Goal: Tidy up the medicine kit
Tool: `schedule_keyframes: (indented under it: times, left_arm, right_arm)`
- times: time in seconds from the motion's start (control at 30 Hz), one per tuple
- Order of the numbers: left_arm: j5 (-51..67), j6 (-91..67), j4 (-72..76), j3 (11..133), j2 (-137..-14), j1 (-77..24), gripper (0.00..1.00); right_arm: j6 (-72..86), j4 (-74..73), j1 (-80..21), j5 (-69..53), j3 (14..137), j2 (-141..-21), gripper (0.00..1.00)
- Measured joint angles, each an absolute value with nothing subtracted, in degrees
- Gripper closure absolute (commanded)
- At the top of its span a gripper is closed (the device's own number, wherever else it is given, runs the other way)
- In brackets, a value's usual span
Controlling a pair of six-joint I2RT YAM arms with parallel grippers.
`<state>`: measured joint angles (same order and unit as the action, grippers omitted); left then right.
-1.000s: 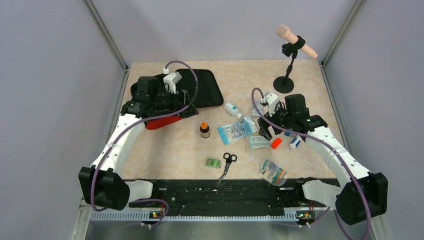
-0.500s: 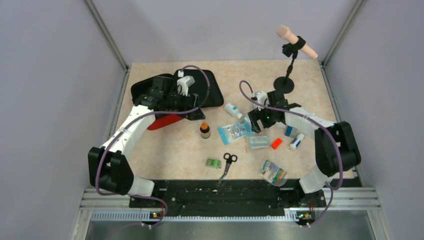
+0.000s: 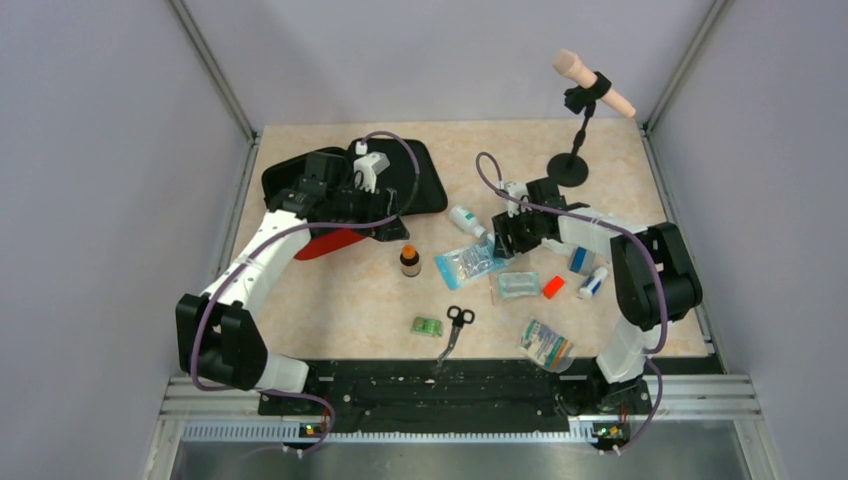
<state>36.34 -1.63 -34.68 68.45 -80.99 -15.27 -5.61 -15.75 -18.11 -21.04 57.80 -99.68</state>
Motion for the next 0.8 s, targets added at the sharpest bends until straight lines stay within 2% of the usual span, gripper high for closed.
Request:
schedule_keyframes:
  times: [0.07, 0.17, 0.2, 0.43, 0.7, 0.77, 0.8]
  left_arm:
    - [36.36, -1.85, -34.3, 68.23, -80.99, -15.25, 0.12]
    - [36.34, -2.26, -34.11, 67.88, -81.01, -15.25, 0.12]
    - [36.36, -2.42, -34.06, 67.83, -81.01, -15.27, 0.12]
    - [38.0, -2.68, -32.69, 67.55, -81.14, -15.25, 0.03]
    - [46.17, 0.64, -23.62, 64.79, -81.28, -15.44, 0.03]
    - [47.9, 1.32, -20.88, 64.79, -81.69, -15.77, 0.04]
    - [48.66, 1.48, -19.75, 64.84, -82.21, -16.05, 0.05]
  right_arm:
    - [-5.19, -15.88, -18.11, -22.55, 57.82, -99.85, 0.6]
    - [-4.73, -15.9, -18.11, -24.56, 57.82, -99.94, 0.99]
    - [-4.6, -15.92, -18.11, -25.19, 57.82, -99.94, 1.0]
    - [-6.63, -17.85, -18.11, -28.42, 57.69, -98.26, 1.0]
    - [-18.28, -18.04, -18.15, -38.87, 55.72, -75.0, 1.0]
    - [-19.92, -17.41, -18.26, -39.64, 57.17, -73.03, 0.69]
    - [-19.46, -16.49, -18.26, -38.98, 57.17, -72.86, 0.57]
